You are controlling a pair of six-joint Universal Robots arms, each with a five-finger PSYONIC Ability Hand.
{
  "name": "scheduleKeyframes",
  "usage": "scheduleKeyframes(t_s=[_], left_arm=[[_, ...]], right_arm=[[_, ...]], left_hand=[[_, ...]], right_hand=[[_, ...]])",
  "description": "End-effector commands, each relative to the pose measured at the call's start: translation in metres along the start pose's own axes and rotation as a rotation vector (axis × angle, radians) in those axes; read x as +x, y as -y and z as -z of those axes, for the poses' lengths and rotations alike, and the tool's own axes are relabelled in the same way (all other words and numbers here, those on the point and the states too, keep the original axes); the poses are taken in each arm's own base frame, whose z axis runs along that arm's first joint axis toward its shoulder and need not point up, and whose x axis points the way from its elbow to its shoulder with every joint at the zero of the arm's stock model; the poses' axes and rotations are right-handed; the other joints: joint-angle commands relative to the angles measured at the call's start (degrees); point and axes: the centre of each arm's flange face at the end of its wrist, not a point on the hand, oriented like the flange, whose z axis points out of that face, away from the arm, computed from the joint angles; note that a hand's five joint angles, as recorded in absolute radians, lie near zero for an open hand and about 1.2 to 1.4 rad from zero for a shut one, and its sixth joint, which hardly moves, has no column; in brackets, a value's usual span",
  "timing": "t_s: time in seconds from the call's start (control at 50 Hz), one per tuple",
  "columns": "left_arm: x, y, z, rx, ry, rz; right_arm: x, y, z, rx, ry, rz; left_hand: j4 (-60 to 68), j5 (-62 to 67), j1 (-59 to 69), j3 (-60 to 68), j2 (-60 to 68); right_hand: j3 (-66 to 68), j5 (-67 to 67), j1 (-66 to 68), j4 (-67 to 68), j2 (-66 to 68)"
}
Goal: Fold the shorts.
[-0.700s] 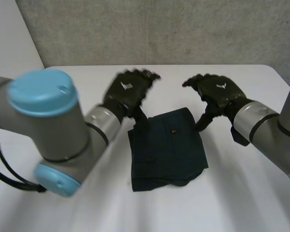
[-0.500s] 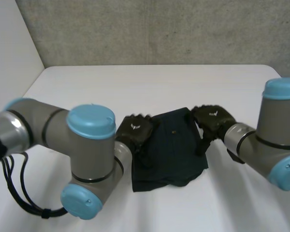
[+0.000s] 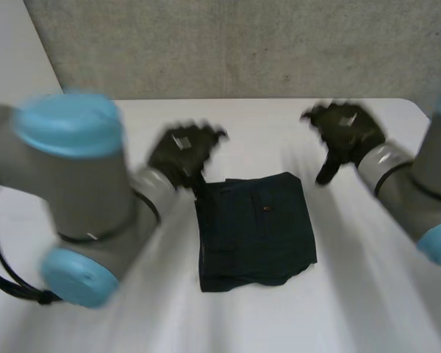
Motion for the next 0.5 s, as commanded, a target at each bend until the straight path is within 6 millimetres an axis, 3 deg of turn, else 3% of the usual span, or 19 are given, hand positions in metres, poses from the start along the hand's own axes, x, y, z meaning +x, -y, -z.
scheduleKeyframes(t_s=[0.02,0.1,0.16,0.4,0.5], left_arm=[[-0.089,0.105,0.043,0.262,0.172,0.058],[-0.112,0.109,0.059,0.17,0.205,0.13],[-0.118,0.106,0.062,0.12,0.22,0.147],[-0.116,0.109,0.07,0.131,0.222,0.145],[-0.115,0.108,0.073,0.129,0.221,0.145]], right_arm=[[0.05,0.097,0.052,0.253,-0.265,-0.115],[0.059,0.1,0.059,0.201,-0.284,-0.116],[0.062,0.097,0.062,0.158,-0.278,-0.121],[0.057,0.096,0.064,0.144,-0.252,-0.114],[0.041,0.079,0.057,0.083,-0.119,-0.092]], left_hand=[[0.0,-1.0,0.7,-0.4,0.2],[-0.5,-1.5,0.2,-0.9,-0.3],[-0.9,-1.8,-0.2,-1.3,-0.6],[-1.5,-2.5,-0.9,-1.9,-1.3],[-1.6,-2.5,-0.9,-2.0,-1.3]], right_hand=[[-2.1,-2.8,2.1,-3.2,-0.3],[-2.1,-2.8,2.1,-3.2,-0.3],[-2.1,-2.8,2.1,-3.2,-0.3],[-2.1,-2.8,2.1,-3.2,-0.3],[-2.1,-2.8,2.1,-3.2,-0.3]])
